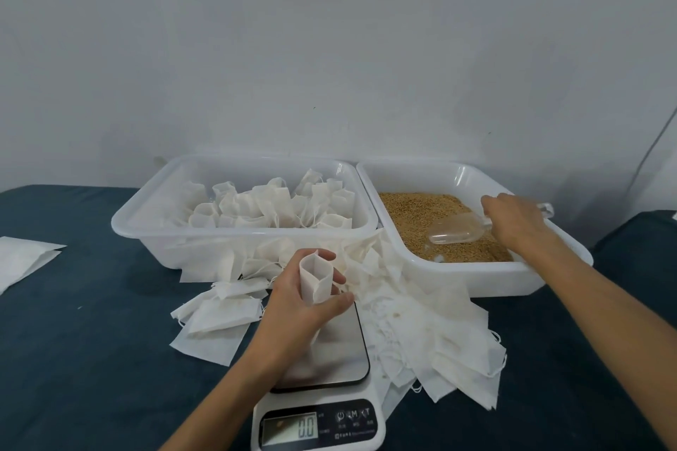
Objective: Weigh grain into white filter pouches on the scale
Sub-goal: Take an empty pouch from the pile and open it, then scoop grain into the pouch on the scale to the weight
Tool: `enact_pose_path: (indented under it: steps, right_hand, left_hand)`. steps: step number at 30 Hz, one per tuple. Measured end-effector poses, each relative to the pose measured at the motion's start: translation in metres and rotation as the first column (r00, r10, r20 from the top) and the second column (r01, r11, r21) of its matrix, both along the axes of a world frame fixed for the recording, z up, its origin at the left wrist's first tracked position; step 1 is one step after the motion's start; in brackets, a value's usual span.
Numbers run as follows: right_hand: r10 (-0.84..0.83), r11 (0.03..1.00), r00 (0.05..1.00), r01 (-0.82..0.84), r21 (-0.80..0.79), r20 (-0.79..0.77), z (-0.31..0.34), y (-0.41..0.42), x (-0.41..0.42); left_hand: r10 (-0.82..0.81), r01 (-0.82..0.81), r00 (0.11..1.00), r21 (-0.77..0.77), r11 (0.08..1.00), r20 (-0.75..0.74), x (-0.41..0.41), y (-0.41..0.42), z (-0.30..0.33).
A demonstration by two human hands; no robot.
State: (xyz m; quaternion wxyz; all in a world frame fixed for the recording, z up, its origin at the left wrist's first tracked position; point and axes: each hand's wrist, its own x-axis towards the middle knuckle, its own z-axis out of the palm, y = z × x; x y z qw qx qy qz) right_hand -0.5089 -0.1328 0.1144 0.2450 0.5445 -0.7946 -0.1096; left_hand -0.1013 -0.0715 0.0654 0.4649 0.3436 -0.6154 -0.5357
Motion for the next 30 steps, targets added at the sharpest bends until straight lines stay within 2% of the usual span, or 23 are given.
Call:
enact_pose_path:
  steps: [5, 8, 13, 16, 20, 22, 30]
  right_hand:
    - [0.193, 0.981, 0.973, -0.191, -0.025, 0.131, -0.001, -0.018, 0.02]
    - [0.273, 0.959, 0.936, -0.284, 0.018, 0.22, 0.001, -0.019, 0.03]
    - [0.289, 0.922, 0.886, -0.36, 0.144, 0.362, 0.002, -0.003, 0.033]
    - [0.299, 0.907, 0.834, -0.399, 0.132, 0.463, -0.001, 0.005, 0.031]
    - [0.241, 0.934, 0.682, -0.357, 0.026, 0.691, -0.002, 0.017, 0.018]
    - [0.224, 0.946, 0.624, -0.325, -0.011, 0.748, -0.003, 0.022, 0.013]
    - [0.242, 0.961, 0.568, -0.253, -0.113, 0.787, 0.001, 0.028, 0.011]
  left_hand:
    - [0.016, -0.016, 1.0, 0.004, 1.0, 0.012, 0.0, 0.0, 0.001]
    - [0.017, -0.017, 1.0, 0.01, 1.0, 0.001, 0.001, 0.0, 0.002]
    - [0.019, -0.019, 1.0, 0.0, 1.0, 0.018, 0.001, -0.001, 0.002]
    - [0.014, -0.014, 1.0, -0.002, 1.0, 0.019, 0.001, 0.0, 0.002]
    - [0.017, -0.017, 1.0, 0.007, 1.0, -0.002, 0.001, -0.001, 0.002]
    - [0.016, -0.016, 1.0, 0.01, 1.0, -0.007, 0.002, -0.001, 0.001]
    - [0.011, -0.011, 1.0, 0.002, 1.0, 0.0, 0.002, -0.003, -0.002]
